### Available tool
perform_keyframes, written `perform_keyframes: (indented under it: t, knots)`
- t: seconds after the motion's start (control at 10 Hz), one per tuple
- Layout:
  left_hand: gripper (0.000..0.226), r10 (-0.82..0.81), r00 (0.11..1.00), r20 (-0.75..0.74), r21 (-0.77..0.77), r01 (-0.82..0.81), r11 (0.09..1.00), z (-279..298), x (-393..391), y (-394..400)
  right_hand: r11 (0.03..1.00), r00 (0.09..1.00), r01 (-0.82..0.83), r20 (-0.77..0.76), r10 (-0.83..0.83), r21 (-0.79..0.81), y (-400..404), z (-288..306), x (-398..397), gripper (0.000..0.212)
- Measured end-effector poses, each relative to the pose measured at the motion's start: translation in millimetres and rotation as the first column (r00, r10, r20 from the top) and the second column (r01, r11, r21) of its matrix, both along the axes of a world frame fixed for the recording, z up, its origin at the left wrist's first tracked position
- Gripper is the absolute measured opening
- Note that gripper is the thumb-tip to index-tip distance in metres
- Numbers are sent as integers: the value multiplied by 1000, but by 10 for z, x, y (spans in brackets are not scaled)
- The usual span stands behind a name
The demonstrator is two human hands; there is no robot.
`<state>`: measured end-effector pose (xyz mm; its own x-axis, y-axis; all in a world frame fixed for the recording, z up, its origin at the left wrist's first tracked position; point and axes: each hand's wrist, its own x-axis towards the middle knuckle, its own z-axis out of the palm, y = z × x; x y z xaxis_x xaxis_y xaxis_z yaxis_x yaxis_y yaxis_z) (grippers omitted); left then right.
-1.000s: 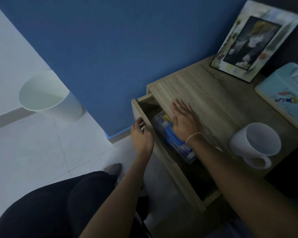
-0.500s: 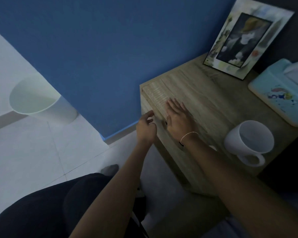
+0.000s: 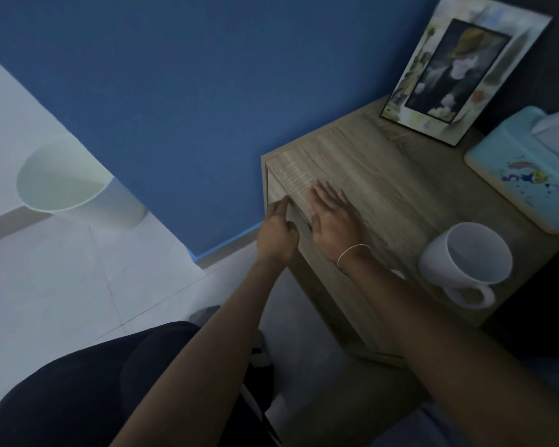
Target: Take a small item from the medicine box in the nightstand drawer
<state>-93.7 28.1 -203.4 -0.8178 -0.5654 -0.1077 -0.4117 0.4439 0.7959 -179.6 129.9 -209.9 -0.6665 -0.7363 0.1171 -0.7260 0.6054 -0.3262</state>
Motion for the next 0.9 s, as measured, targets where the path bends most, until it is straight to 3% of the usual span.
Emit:
perform_keyframes:
  t: [0.1, 0.2, 0.3, 0.4, 0.6, 0.8, 0.9]
  knots:
    - [62, -102, 995, -23, -258, 93, 962, 107, 49, -44, 1000, 1000, 12, 12, -12, 2, -6, 15, 5, 51]
    - [62, -256, 962, 95, -448, 271, 852, 157, 79, -162, 997, 998, 41, -44, -38, 58, 7, 24, 19, 51]
    - [60, -325, 921, 216, -528, 390, 754, 136, 82, -328, 985, 983, 157, -104, -150, 67, 48, 39, 20, 53]
    - [59, -356, 898, 259, -486, 440, 755, 79, 109, -439, 949, 948, 316, -55, -314, 21, 69, 46, 8, 52]
    - [56, -427, 810, 402, -295, 556, 777, 195, 138, -543, 922, 927, 374, -3, -375, 99, -12, 144, 17, 44]
    - [54, -398, 785, 474, -227, 546, 807, 1143, 370, -678, 848, 890, 257, 227, -395, 464, -290, 1010, 127, 51]
    - [53, -369, 802, 469, -237, 517, 822, 1704, 492, -702, 860, 895, 216, 258, -363, 463, -372, 1507, 430, 53]
